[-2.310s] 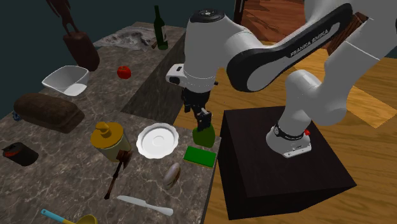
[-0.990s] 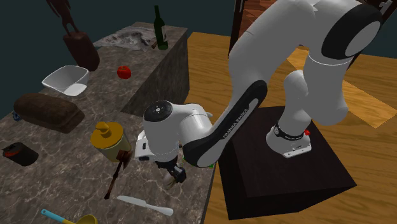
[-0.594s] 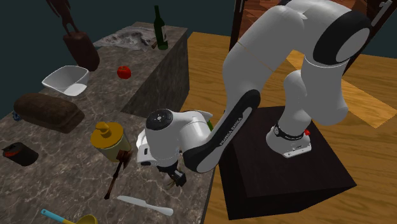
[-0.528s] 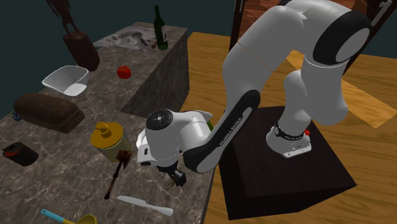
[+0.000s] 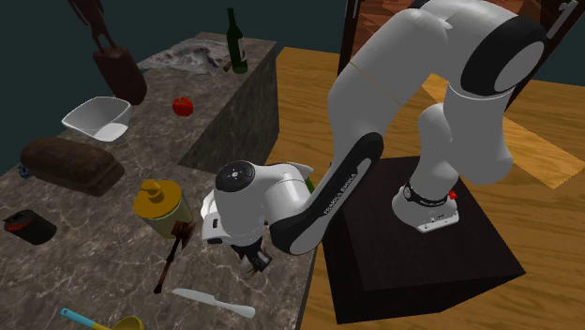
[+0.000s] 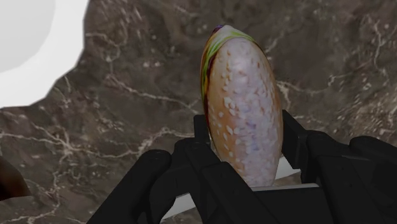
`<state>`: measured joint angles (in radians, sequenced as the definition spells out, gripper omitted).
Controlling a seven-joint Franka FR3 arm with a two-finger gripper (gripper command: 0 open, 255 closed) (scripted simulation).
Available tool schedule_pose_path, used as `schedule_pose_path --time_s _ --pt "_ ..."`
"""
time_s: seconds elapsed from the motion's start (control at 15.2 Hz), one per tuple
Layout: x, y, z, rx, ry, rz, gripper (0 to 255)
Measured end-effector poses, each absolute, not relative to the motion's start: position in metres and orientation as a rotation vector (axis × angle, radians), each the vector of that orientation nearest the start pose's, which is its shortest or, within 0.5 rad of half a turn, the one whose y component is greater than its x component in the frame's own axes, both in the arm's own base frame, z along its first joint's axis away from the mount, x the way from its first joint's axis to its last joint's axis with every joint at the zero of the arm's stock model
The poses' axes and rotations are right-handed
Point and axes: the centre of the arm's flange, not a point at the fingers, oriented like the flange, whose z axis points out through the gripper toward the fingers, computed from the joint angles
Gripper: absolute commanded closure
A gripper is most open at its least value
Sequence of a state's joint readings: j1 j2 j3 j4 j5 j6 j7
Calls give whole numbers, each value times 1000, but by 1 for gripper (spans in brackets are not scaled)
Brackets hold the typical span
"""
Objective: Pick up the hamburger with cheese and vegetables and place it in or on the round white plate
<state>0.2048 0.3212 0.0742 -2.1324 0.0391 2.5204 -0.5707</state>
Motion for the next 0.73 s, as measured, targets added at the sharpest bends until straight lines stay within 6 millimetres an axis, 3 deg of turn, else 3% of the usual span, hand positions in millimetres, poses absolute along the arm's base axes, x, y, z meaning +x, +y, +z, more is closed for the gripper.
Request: schedule_pose_path --time_s 0.46,0.73 --pt "559 159 262 -2850 -1228 -114 255" --pt "559 158 277 -2849 -1228 -113 255"
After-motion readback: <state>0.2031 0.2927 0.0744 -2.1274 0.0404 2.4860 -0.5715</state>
